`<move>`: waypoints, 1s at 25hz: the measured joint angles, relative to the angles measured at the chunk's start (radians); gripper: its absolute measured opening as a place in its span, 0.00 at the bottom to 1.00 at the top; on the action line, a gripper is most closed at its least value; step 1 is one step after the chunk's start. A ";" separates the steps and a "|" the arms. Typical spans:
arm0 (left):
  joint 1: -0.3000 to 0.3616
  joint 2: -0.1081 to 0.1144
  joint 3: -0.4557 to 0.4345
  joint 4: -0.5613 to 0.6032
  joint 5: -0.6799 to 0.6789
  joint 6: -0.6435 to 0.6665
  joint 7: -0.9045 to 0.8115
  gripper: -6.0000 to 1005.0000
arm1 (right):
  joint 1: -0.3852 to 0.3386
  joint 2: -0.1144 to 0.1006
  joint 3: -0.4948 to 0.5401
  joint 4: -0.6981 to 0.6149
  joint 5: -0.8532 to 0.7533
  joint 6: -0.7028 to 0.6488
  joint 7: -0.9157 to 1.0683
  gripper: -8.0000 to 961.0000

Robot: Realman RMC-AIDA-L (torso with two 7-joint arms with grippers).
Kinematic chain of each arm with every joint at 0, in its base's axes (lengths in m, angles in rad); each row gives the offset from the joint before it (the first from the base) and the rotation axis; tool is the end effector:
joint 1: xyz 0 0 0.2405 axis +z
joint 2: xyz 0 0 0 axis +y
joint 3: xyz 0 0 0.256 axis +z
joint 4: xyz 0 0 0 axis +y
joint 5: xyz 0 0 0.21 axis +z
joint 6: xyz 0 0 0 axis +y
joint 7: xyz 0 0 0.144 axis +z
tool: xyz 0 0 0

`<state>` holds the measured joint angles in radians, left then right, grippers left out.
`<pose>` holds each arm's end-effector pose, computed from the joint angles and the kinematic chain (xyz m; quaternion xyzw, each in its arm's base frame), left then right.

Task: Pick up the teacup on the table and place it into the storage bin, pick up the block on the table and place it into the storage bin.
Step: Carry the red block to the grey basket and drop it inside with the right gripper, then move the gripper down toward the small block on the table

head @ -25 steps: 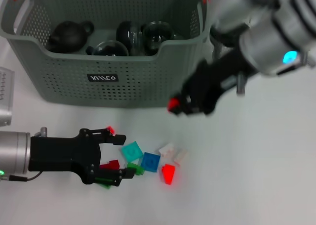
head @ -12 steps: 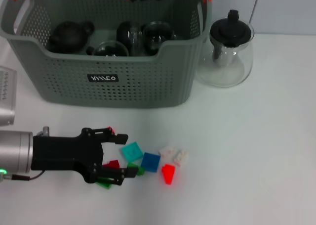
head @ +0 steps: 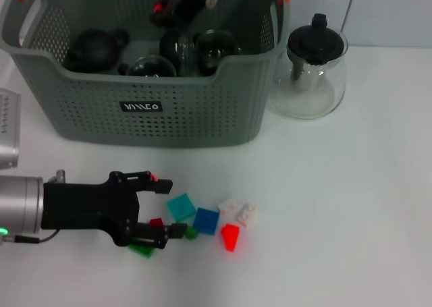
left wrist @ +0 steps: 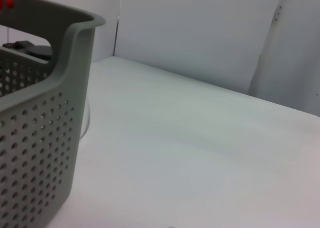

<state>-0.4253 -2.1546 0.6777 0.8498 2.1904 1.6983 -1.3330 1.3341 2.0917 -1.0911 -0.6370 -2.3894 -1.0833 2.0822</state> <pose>-0.2759 0.2858 -0.0075 -0.9647 -0.1769 -0.1767 0.0826 -0.0124 0.4616 -0.0561 -0.9823 0.0678 0.0042 0.1747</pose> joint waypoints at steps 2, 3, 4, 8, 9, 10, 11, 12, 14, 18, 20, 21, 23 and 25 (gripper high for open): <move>-0.001 0.001 0.001 0.000 0.000 -0.002 0.000 0.87 | 0.000 0.005 -0.028 0.010 0.001 0.014 0.000 0.26; -0.002 0.001 0.002 0.000 0.000 -0.004 0.000 0.87 | -0.001 0.006 -0.043 0.012 0.002 0.021 0.003 0.26; -0.003 0.001 0.003 0.000 0.000 -0.005 0.000 0.87 | -0.003 0.007 -0.059 0.012 0.004 0.029 0.008 0.27; -0.004 0.001 0.005 -0.002 0.000 -0.010 0.004 0.87 | -0.012 0.009 -0.086 0.013 0.005 0.049 0.018 0.28; -0.004 0.001 0.005 -0.004 0.000 -0.013 0.007 0.87 | -0.014 0.009 -0.087 0.009 0.006 0.049 0.019 0.28; -0.004 0.001 0.005 -0.006 0.000 -0.014 0.008 0.87 | -0.017 0.009 -0.087 0.003 0.007 0.050 0.019 0.28; -0.005 0.001 0.005 -0.011 0.000 -0.016 0.010 0.87 | -0.021 0.009 -0.086 -0.007 0.007 0.050 0.019 0.29; -0.005 0.001 0.005 -0.014 0.000 -0.016 0.010 0.87 | -0.025 0.009 -0.086 -0.014 0.008 0.050 0.020 0.29; -0.006 0.001 0.005 -0.016 0.000 -0.017 0.011 0.87 | -0.042 0.010 -0.086 -0.041 0.020 0.049 0.018 0.29; -0.006 0.001 0.003 -0.020 -0.002 -0.017 0.012 0.87 | -0.105 0.010 -0.087 -0.141 0.096 0.020 0.000 0.47; -0.006 0.001 0.001 -0.020 -0.002 -0.017 0.012 0.87 | -0.165 0.009 -0.087 -0.232 0.166 -0.021 -0.024 0.55; -0.006 0.001 0.001 -0.021 -0.001 -0.017 0.012 0.87 | -0.208 0.009 -0.086 -0.288 0.225 -0.046 -0.043 0.60; -0.006 0.001 0.000 -0.021 -0.001 -0.017 0.012 0.87 | -0.292 0.005 -0.081 -0.383 0.335 -0.096 -0.083 0.70; -0.006 0.001 -0.001 -0.021 -0.001 -0.014 0.012 0.87 | -0.386 -0.002 -0.072 -0.471 0.453 -0.160 -0.127 0.81</move>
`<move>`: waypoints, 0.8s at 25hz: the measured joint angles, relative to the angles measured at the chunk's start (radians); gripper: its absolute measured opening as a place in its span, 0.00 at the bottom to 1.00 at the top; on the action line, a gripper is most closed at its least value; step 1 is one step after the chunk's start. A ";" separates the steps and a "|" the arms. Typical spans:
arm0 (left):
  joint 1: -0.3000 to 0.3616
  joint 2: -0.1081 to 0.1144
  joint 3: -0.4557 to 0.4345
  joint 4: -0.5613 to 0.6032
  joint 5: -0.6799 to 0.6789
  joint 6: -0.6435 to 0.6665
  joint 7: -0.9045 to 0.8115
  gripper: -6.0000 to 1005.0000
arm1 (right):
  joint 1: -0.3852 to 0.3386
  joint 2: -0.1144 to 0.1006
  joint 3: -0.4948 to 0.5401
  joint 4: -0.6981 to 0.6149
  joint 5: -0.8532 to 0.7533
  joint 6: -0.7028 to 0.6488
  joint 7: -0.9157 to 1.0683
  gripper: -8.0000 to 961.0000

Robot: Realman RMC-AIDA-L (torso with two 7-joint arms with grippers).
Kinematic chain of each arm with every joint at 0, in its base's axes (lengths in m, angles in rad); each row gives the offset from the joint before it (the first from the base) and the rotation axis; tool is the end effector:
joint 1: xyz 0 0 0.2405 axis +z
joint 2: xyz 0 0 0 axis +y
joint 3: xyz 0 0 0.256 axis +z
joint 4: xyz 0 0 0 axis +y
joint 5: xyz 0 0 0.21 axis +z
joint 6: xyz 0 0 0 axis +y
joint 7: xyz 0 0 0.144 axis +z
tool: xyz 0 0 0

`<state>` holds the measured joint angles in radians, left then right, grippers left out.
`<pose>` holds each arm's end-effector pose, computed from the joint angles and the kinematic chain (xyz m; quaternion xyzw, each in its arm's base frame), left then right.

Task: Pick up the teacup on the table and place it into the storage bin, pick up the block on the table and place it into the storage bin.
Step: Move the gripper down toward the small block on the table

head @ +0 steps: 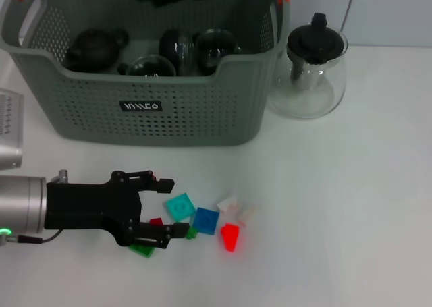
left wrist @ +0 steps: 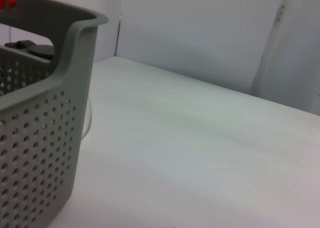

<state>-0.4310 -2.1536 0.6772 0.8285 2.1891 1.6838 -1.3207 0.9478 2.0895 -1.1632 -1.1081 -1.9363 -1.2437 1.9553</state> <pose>-0.2765 0.2870 -0.0107 -0.9644 -0.1766 -0.1779 0.0838 0.0040 0.4187 0.0052 -0.9688 0.0349 0.2010 0.1410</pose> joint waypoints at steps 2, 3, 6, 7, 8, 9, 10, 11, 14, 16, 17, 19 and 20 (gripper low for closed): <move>0.000 0.000 0.000 0.000 0.001 0.002 0.000 0.87 | -0.070 -0.008 0.009 -0.063 0.085 -0.069 -0.034 0.88; 0.000 0.001 -0.001 0.000 0.001 0.002 0.000 0.87 | -0.106 -0.011 0.015 -0.089 0.121 -0.119 -0.053 0.92; 0.002 0.002 -0.001 0.000 0.002 0.001 0.000 0.87 | -0.190 -0.021 0.051 -0.124 0.189 -0.274 -0.094 0.91; 0.002 0.003 -0.001 0.000 0.002 0.001 0.000 0.87 | -0.209 -0.025 0.064 -0.126 0.192 -0.327 -0.100 0.91; 0.003 0.004 -0.001 0.000 0.002 0.000 0.000 0.87 | -0.224 -0.031 0.074 -0.126 0.187 -0.378 -0.102 0.91; 0.004 0.005 -0.001 0.000 0.002 0.001 0.000 0.87 | -0.234 -0.037 0.078 -0.123 0.169 -0.431 -0.100 0.91; 0.005 0.006 -0.002 0.000 0.003 0.001 0.000 0.87 | -0.242 -0.041 0.082 -0.121 0.146 -0.469 -0.093 0.91; 0.006 0.008 -0.002 0.000 0.003 0.000 0.000 0.87 | -0.251 -0.045 0.084 -0.119 0.117 -0.507 -0.083 0.91; 0.007 0.009 -0.003 0.000 0.003 -0.001 0.000 0.87 | -0.266 -0.040 0.081 -0.115 -0.059 -0.573 -0.022 0.91; 0.007 0.009 -0.004 0.000 0.003 -0.001 0.000 0.87 | -0.266 -0.034 0.079 -0.115 -0.107 -0.577 -0.006 0.91; 0.007 0.009 -0.004 0.000 0.003 -0.001 0.000 0.87 | -0.262 -0.022 0.076 -0.114 -0.166 -0.577 0.011 0.91; 0.006 0.009 -0.004 0.000 0.003 -0.001 -0.002 0.87 | -0.247 0.005 0.065 -0.110 -0.310 -0.557 0.049 0.91; 0.005 0.009 -0.004 -0.001 0.003 -0.001 -0.003 0.87 | -0.247 0.005 0.065 -0.110 -0.310 -0.557 0.049 0.91</move>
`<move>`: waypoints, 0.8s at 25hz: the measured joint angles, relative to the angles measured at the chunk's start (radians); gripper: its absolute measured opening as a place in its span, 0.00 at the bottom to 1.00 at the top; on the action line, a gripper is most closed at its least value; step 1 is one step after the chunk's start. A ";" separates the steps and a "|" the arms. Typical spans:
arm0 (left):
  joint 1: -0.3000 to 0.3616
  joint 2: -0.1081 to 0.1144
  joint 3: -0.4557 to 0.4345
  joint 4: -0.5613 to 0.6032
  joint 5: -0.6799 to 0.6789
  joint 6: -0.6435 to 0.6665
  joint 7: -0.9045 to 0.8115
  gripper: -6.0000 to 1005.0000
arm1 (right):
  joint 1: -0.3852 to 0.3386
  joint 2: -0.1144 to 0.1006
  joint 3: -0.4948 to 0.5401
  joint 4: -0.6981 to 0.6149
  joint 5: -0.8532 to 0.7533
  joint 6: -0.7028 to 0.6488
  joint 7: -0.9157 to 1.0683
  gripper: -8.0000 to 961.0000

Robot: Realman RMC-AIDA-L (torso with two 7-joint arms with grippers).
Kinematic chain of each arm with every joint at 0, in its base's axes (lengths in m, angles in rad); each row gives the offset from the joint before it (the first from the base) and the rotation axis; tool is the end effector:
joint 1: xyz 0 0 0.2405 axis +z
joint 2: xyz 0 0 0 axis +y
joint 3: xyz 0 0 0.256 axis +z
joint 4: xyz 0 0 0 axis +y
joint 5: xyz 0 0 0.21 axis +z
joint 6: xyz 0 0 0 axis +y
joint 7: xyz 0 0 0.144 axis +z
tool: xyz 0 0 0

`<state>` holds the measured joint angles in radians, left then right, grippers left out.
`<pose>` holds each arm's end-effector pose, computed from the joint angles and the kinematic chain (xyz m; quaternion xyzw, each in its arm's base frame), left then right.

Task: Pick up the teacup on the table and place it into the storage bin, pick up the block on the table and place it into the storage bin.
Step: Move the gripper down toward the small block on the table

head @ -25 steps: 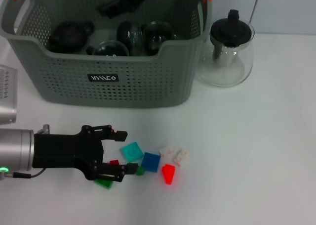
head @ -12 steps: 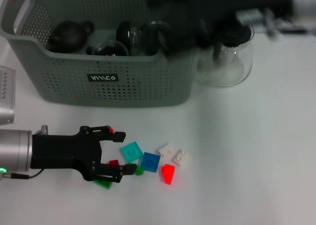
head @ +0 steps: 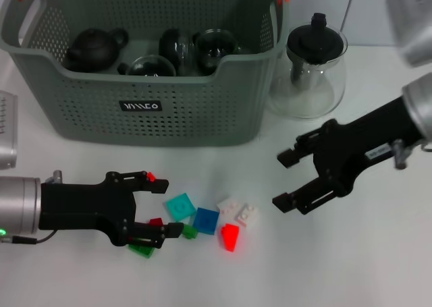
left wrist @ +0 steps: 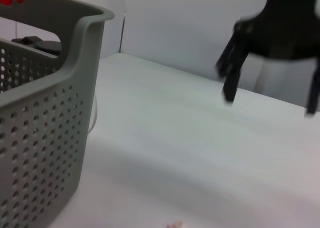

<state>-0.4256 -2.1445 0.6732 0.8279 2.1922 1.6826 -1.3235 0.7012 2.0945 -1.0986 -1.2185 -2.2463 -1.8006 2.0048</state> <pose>-0.2809 0.2864 -0.0071 -0.9640 -0.1813 -0.1735 0.0878 0.1404 0.3423 0.0100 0.9897 -0.1419 0.0092 0.0136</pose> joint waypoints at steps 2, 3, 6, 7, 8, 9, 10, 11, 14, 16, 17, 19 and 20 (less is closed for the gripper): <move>-0.001 0.000 0.000 -0.001 0.000 0.000 0.000 0.87 | 0.013 0.004 -0.034 0.020 -0.040 0.035 0.031 0.91; -0.001 0.000 0.000 -0.001 0.000 -0.001 0.000 0.87 | 0.020 0.003 -0.061 0.036 -0.046 0.058 0.044 0.91; 0.000 0.000 0.000 -0.002 0.000 -0.002 0.001 0.87 | 0.043 0.002 -0.124 0.084 -0.067 0.127 0.065 0.91; 0.000 0.000 0.000 -0.002 0.000 -0.003 0.001 0.87 | 0.052 0.003 -0.140 0.102 -0.077 0.154 0.070 0.91; 0.000 -0.001 0.000 -0.002 0.000 -0.003 0.001 0.87 | 0.065 0.005 -0.162 0.130 -0.087 0.183 0.077 0.91; 0.001 -0.001 0.000 -0.003 0.000 -0.003 0.001 0.87 | 0.079 0.005 -0.186 0.160 -0.094 0.214 0.087 0.91; 0.002 -0.001 0.000 -0.003 0.000 -0.003 0.001 0.87 | 0.091 0.005 -0.207 0.189 -0.097 0.245 0.098 0.91; 0.003 -0.001 0.000 -0.003 0.000 -0.003 0.001 0.87 | 0.107 0.005 -0.232 0.224 -0.100 0.282 0.111 0.91; 0.004 -0.002 0.000 -0.003 0.000 -0.003 0.001 0.87 | 0.140 0.005 -0.283 0.298 -0.101 0.360 0.127 0.91; 0.005 -0.002 0.000 -0.003 0.000 -0.003 0.001 0.87 | 0.155 0.005 -0.316 0.329 -0.101 0.398 0.134 0.91; 0.005 -0.003 0.000 -0.003 0.000 -0.003 0.002 0.87 | 0.160 0.006 -0.334 0.337 -0.101 0.417 0.139 0.91; 0.005 -0.003 0.000 -0.003 0.000 -0.003 0.002 0.87 | 0.164 0.007 -0.366 0.344 -0.101 0.453 0.145 0.91; 0.005 -0.003 0.000 -0.003 0.000 -0.003 0.003 0.87 | 0.164 0.007 -0.379 0.345 -0.101 0.470 0.146 0.91</move>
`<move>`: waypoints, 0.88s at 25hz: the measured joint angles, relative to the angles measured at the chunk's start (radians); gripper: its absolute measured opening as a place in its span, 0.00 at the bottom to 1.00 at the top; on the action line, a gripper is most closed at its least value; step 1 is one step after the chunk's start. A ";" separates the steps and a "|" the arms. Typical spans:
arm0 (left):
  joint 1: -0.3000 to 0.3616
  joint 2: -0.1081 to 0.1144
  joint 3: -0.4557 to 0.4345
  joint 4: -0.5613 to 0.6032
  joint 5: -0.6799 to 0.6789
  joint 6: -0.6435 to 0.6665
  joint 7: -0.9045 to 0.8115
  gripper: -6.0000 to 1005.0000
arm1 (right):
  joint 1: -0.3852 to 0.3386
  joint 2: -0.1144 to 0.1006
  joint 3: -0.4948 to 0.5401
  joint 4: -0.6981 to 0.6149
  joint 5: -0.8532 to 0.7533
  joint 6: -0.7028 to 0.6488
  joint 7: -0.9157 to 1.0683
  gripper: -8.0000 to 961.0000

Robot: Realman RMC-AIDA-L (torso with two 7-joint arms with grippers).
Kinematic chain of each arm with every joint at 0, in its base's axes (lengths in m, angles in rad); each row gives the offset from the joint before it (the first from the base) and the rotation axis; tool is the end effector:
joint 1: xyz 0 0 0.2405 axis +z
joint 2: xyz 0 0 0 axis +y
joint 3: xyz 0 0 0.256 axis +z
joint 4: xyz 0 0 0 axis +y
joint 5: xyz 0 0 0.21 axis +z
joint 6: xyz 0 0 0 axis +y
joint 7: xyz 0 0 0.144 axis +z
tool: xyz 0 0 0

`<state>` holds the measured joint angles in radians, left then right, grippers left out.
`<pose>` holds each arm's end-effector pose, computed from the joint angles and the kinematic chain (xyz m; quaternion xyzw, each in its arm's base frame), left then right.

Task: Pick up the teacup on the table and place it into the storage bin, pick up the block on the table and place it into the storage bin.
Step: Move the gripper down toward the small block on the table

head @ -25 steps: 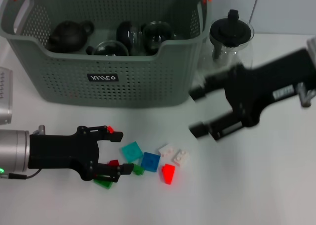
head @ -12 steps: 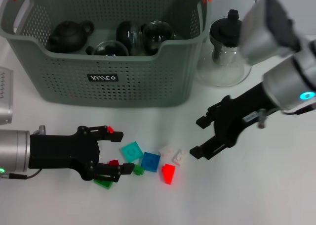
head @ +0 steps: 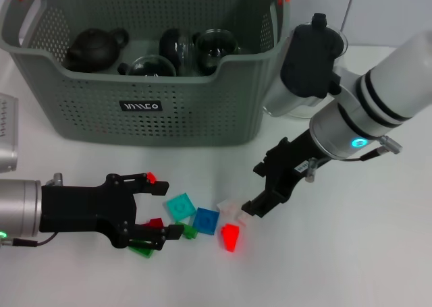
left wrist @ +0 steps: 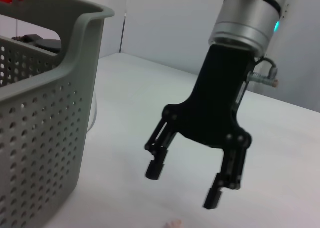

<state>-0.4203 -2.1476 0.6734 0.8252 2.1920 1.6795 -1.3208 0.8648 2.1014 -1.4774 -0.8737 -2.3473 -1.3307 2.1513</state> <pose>-0.2820 0.2847 -0.0087 -0.9633 -0.1839 -0.1744 0.0881 0.1430 0.3728 -0.0821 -0.9783 0.1464 -0.1401 0.0441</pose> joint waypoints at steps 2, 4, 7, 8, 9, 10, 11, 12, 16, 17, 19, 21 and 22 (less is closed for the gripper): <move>0.000 0.000 0.000 0.000 0.000 -0.001 0.000 0.87 | -0.002 0.001 -0.018 0.001 0.002 0.029 0.000 0.91; 0.000 -0.001 0.000 0.000 0.000 -0.001 0.000 0.87 | -0.004 0.003 -0.034 0.009 0.005 0.053 -0.001 0.91; 0.000 -0.001 0.000 0.000 0.000 -0.001 0.000 0.87 | 0.002 0.007 -0.064 0.026 0.011 0.081 -0.009 0.91; 0.000 -0.001 0.000 0.000 0.000 -0.001 0.000 0.87 | 0.004 0.007 -0.078 0.028 0.017 0.091 -0.010 0.91; 0.000 -0.001 0.000 0.000 0.000 -0.002 0.000 0.87 | 0.004 0.008 -0.097 0.029 0.027 0.103 -0.011 0.91; 0.000 -0.001 0.000 -0.001 0.000 -0.002 0.000 0.87 | 0.004 0.008 -0.115 0.029 0.039 0.114 -0.011 0.91; -0.002 -0.001 0.000 -0.004 0.000 -0.003 0.000 0.87 | 0.004 0.007 -0.130 0.029 0.048 0.123 -0.011 0.91; -0.003 -0.001 0.000 -0.005 0.000 -0.003 0.000 0.87 | 0.004 0.007 -0.145 0.029 0.056 0.133 -0.012 0.91; -0.007 0.000 0.000 -0.015 0.000 -0.006 0.000 0.87 | 0.012 0.009 -0.183 0.040 0.063 0.166 -0.012 0.90; -0.007 0.000 0.000 -0.015 0.000 -0.007 0.000 0.87 | 0.013 0.009 -0.193 0.044 0.065 0.176 -0.012 0.90; -0.007 0.000 0.001 -0.018 0.000 -0.012 0.000 0.87 | 0.015 0.009 -0.210 0.050 0.071 0.197 -0.012 0.90; -0.007 0.001 0.001 -0.022 0.000 -0.012 0.000 0.87 | 0.016 0.009 -0.220 0.054 0.073 0.213 -0.012 0.90; -0.007 0.001 0.001 -0.023 0.000 -0.012 0.000 0.87 | 0.018 0.009 -0.223 0.056 0.073 0.219 -0.011 0.90</move>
<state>-0.4275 -2.1467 0.6747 0.8023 2.1920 1.6672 -1.3207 0.8824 2.1109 -1.7008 -0.8179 -2.2745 -1.1114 2.1398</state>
